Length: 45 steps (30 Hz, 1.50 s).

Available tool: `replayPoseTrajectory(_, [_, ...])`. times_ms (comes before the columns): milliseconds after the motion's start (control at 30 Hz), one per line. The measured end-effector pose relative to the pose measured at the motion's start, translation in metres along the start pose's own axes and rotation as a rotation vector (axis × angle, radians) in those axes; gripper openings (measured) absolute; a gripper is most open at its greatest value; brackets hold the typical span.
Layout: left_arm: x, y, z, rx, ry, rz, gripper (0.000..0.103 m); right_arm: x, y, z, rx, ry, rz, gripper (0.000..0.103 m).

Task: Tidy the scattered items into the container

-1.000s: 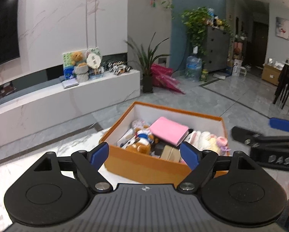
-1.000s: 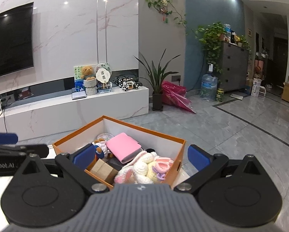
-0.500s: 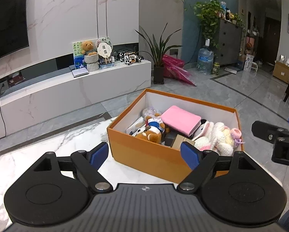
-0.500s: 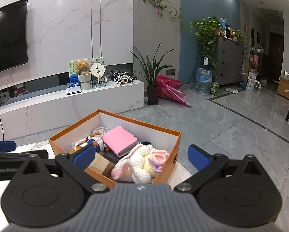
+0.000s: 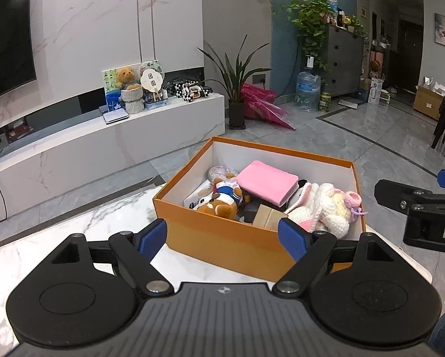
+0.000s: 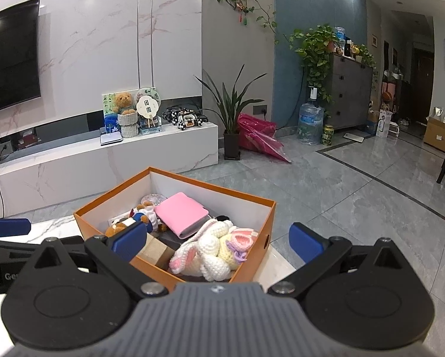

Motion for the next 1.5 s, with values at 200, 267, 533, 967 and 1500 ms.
replayPoseTrajectory(200, [0.001, -0.002, -0.001, -0.004, -0.002, 0.010, 0.097, 0.000, 0.000, 0.000, 0.000, 0.002, -0.001, 0.102])
replayPoseTrajectory(267, [0.001, -0.003, -0.001, -0.006, -0.003, 0.014, 0.097, 0.000, -0.001, 0.000, 0.000, 0.003, -0.001, 0.102])
replayPoseTrajectory(533, [0.002, -0.005, -0.002, -0.009, -0.005, 0.026, 0.097, 0.000, -0.001, 0.000, 0.003, 0.007, -0.001, 0.102])
replayPoseTrajectory(967, [0.003, -0.008, -0.003, -0.021, -0.009, 0.046, 0.097, 0.000, 0.001, 0.002, 0.005, 0.010, -0.002, 0.102])
replayPoseTrajectory(1500, [0.003, -0.015, -0.002, -0.039, -0.011, 0.074, 0.097, 0.000, 0.004, 0.004, 0.008, 0.015, -0.004, 0.102])
Point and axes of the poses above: each gripper's, at about its wrist camera, not at the fingertips, and x roughly against the way its jaws point, y to its left, z to its underside, the point moved 10 cm from there along -x, roughly the way its jaws point, and after that the axes turned 3 degrees about z, right-handed, at the moved point
